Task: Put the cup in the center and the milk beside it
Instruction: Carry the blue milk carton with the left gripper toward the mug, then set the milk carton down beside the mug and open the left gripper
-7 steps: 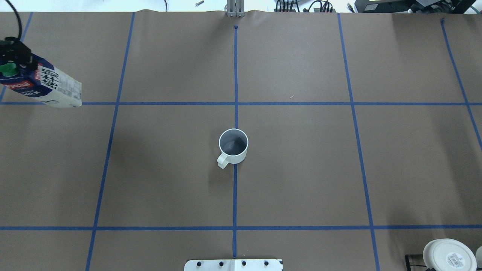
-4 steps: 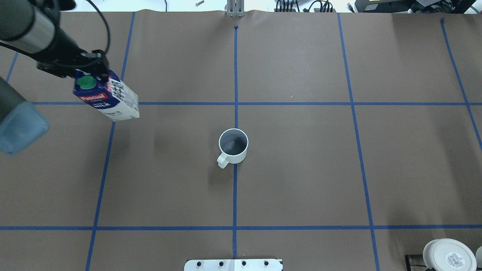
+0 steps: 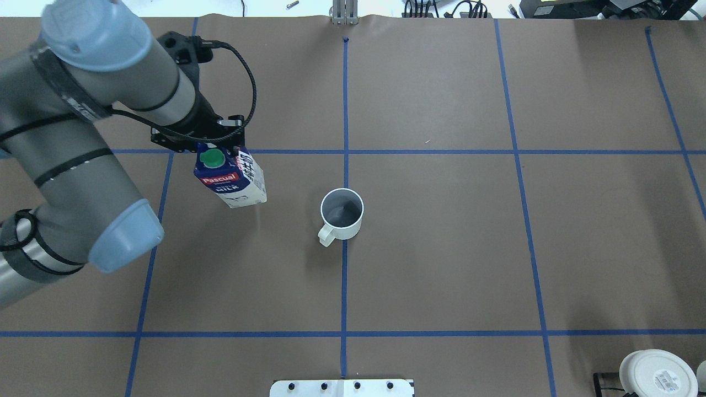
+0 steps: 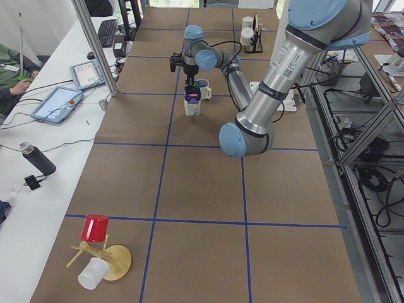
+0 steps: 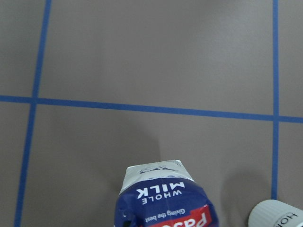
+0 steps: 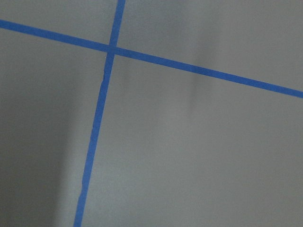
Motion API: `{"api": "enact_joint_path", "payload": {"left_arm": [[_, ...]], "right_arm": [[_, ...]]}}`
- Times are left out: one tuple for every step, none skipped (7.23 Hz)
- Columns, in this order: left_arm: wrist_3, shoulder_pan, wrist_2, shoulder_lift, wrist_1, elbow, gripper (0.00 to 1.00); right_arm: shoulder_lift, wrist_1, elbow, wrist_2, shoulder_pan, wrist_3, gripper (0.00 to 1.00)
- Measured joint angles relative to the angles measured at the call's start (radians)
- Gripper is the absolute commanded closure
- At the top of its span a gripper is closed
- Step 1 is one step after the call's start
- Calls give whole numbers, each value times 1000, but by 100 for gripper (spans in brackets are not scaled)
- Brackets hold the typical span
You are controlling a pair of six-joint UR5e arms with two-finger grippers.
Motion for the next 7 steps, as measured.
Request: {"api": "enact_joint_path", "payload": {"left_arm": [[-19, 21, 4, -32, -1, 28, 100], [-28, 40, 9, -49, -3, 48, 100], [-31, 60, 19, -55, -6, 59, 92], [-31, 77, 28, -55, -8, 65, 24], [-29, 85, 32, -54, -8, 68, 1], [-25, 89, 34, -54, -8, 67, 1], [-23, 90, 35, -55, -8, 63, 1]], "right_arm": [[0, 0, 0, 0, 0, 0, 0], [0, 0, 0, 0, 0, 0, 0], [0, 0, -1, 0, 0, 0, 0], [0, 0, -3, 0, 0, 0, 0], [0, 0, -6, 0, 0, 0, 0], [0, 1, -8, 0, 0, 0, 0], [0, 1, -8, 0, 0, 0, 0]]}}
